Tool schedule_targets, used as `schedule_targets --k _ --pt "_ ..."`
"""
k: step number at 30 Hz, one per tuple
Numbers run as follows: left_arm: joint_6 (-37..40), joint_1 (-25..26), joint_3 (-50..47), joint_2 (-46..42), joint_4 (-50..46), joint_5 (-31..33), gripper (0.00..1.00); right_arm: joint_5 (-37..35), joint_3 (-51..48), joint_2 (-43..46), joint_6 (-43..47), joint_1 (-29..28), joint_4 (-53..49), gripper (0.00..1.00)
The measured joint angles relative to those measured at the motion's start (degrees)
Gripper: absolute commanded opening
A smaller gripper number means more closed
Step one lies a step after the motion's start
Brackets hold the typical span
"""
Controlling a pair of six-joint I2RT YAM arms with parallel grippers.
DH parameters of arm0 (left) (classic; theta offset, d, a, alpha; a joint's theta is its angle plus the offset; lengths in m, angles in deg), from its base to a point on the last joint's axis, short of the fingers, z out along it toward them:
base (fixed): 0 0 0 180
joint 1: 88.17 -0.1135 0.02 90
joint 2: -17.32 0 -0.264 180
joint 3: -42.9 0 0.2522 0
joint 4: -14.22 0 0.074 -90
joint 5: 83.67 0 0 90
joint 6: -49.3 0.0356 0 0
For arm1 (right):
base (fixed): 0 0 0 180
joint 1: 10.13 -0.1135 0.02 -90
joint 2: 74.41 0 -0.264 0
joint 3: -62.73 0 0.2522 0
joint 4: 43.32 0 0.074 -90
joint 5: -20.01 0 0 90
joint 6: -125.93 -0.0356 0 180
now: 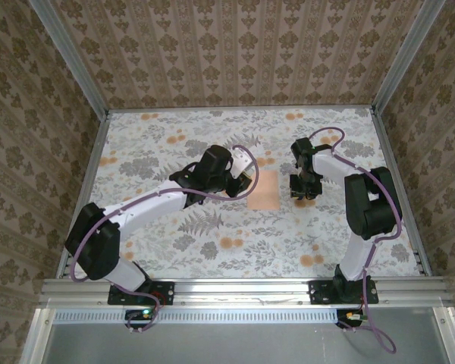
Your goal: Place the letter into the envelope and seal it
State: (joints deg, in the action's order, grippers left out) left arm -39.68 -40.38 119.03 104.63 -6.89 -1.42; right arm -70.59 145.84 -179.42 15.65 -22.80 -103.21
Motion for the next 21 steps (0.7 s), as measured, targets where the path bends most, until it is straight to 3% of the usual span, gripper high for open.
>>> schedule_targets --k 8,21 --pt "0.0 0.0 0.1 0.1 0.0 0.0 0.0 -0.8 0.0 0.0 0.5 0.0 1.2 0.39" --pt "0.0 0.0 0.1 0.1 0.0 0.0 0.0 -1.4 0.0 0.0 0.6 0.0 2.5 0.35"
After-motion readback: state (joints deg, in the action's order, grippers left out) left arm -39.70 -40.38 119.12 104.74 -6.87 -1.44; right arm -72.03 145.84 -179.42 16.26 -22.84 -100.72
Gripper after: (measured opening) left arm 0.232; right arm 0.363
